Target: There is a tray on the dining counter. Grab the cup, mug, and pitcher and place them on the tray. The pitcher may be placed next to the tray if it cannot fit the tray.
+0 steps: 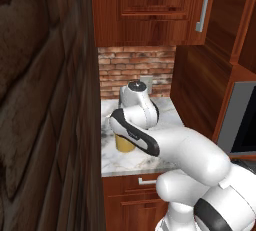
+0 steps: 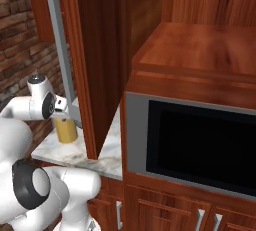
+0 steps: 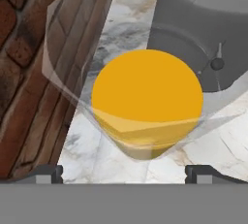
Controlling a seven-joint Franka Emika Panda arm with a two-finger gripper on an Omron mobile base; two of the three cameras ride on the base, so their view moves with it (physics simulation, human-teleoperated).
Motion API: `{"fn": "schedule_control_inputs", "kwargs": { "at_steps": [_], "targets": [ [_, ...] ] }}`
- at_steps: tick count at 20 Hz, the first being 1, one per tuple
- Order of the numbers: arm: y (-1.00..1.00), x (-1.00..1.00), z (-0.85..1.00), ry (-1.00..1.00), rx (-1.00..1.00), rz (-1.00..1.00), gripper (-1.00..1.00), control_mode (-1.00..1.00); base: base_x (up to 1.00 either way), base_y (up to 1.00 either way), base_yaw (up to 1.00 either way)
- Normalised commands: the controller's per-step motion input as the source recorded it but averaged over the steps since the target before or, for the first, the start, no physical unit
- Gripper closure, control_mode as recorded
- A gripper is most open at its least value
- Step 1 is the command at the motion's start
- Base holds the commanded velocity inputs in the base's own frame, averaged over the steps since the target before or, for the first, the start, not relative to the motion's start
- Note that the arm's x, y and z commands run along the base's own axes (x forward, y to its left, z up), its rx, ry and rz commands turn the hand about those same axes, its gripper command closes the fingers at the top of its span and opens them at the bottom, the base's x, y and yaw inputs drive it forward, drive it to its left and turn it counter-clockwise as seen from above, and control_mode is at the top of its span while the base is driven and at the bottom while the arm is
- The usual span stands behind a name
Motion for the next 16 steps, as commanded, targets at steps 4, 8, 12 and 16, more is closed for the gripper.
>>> {"fn": "schedule_control_inputs", "kwargs": {
  "at_steps": [4,8,12,16],
  "targets": [
    [0.0,0.07,-0.14,0.0,0.0,0.0,-1.0,-1.0,0.0,0.0,0.0],
    [0.0,0.0,-0.05,0.0,0.0,0.0,-1.0,-1.0,0.0,0.0,0.0],
    [0.0,0.0,-0.07,0.0,0.0,0.0,-1.0,-1.0,0.0,0.0,0.0],
    [0.0,0.0,-0.03,0.0,0.0,0.0,-1.0,-1.0,0.0,0.0,0.0]
  ]
}}
